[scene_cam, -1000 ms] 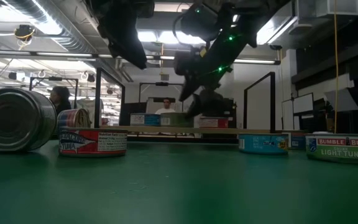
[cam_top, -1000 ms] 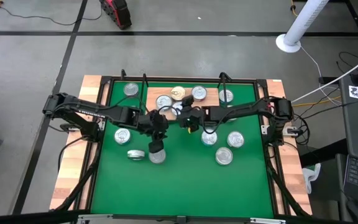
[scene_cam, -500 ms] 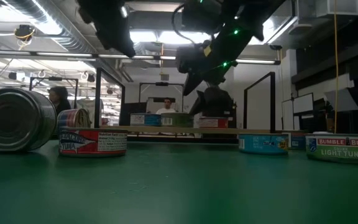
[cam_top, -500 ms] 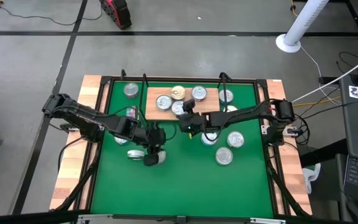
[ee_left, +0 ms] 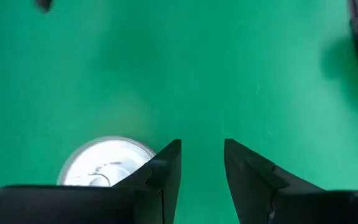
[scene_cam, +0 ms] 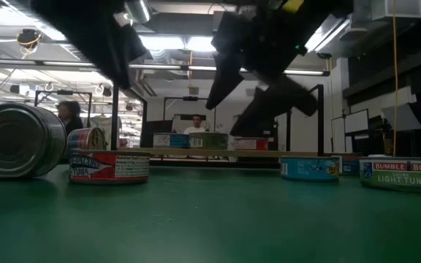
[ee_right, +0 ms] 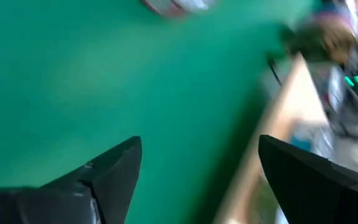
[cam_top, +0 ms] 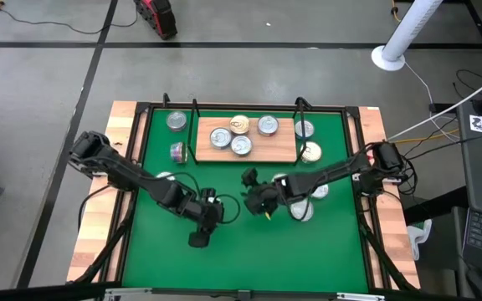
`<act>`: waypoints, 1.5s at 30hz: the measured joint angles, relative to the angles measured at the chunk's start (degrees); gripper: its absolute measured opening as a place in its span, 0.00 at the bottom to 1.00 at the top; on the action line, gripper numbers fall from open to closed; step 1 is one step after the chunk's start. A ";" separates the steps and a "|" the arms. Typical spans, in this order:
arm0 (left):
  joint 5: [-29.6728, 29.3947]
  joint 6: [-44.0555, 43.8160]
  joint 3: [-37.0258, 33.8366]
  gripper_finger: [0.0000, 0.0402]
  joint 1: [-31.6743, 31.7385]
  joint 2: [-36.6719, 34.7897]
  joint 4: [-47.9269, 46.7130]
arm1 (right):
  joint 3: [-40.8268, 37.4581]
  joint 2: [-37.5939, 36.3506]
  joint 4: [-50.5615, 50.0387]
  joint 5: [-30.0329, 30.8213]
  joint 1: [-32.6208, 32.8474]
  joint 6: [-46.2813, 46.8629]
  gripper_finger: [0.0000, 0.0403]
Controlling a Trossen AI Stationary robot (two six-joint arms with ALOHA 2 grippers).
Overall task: Stack canned seafood by type on shelf
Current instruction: Stack the red tuna can on top of the red tuna can on the shelf
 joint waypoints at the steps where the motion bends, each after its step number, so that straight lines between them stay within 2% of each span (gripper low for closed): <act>1: 0.00 -0.05 0.00 0.29 -0.24 0.58 -0.04 | 0.00 0.00 0.09 -1.84 0.45 0.00 0.80; 9: -1.09 -1.86 0.00 0.29 -0.76 5.40 -0.37 | 0.00 0.00 0.12 -12.83 1.87 0.03 0.80; 20: -6.18 -2.12 0.00 0.29 -0.76 8.21 -0.36 | 0.00 0.00 0.18 -13.10 1.84 0.01 0.80; 24: -8.23 -4.16 -0.07 0.29 -0.74 8.21 -0.28 | 0.00 0.00 0.19 -13.10 1.84 0.01 0.80; 34: -9.13 -10.41 -3.42 0.29 -0.76 8.10 0.12 | 0.00 0.00 0.21 -13.12 1.84 0.01 0.80; 45: -14.80 -9.19 -4.15 0.29 -0.74 8.14 -0.82 | 0.00 0.02 0.21 -13.14 1.84 0.01 0.80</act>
